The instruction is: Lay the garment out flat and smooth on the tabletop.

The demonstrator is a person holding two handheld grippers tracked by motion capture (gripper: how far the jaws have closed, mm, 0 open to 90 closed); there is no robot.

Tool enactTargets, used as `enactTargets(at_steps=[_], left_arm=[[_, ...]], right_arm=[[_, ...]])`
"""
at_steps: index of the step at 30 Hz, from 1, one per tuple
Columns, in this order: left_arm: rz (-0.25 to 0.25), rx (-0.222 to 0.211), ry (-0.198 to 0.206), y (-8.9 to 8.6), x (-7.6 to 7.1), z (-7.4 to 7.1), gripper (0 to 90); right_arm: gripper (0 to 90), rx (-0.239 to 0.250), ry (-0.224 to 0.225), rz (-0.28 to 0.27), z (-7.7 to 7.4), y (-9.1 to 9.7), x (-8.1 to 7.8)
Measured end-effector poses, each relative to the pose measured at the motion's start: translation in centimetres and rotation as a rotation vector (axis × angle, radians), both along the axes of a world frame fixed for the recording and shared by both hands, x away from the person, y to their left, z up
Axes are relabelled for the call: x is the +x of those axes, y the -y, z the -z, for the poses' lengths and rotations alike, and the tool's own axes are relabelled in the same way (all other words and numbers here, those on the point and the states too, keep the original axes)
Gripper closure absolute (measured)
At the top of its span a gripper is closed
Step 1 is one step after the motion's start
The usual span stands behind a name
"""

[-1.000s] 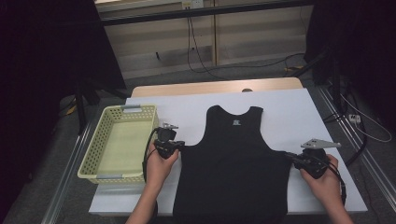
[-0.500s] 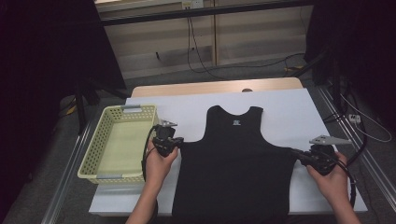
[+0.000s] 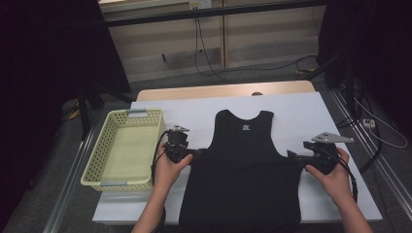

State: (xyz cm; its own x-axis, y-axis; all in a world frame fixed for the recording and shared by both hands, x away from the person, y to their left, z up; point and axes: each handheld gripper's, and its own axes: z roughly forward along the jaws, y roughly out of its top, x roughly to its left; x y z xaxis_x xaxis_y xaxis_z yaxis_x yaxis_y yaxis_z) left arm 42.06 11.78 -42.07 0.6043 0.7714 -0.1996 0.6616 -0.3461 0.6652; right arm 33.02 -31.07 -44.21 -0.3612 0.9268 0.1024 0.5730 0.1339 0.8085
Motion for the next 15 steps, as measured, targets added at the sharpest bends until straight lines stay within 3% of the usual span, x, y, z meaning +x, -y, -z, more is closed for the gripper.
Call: enactTargets(at_steps=[2,11,15], left_arm=[[-0.005,0.002,0.007,0.1,0.2,0.1,17.6],[0.031,0.022,0.023,0.7,0.9,0.5,15.1],[0.043,0.010,0.016,0.9,1.1,0.4,13.7]], right_arm=[[21.8,0.023,-0.010,-0.014,0.3,-0.1,0.6],[22.1,0.025,-0.006,-0.003,0.4,-0.8,2.9],[21.5,-0.004,-0.003,0.002,-0.1,-1.2,4.0]])
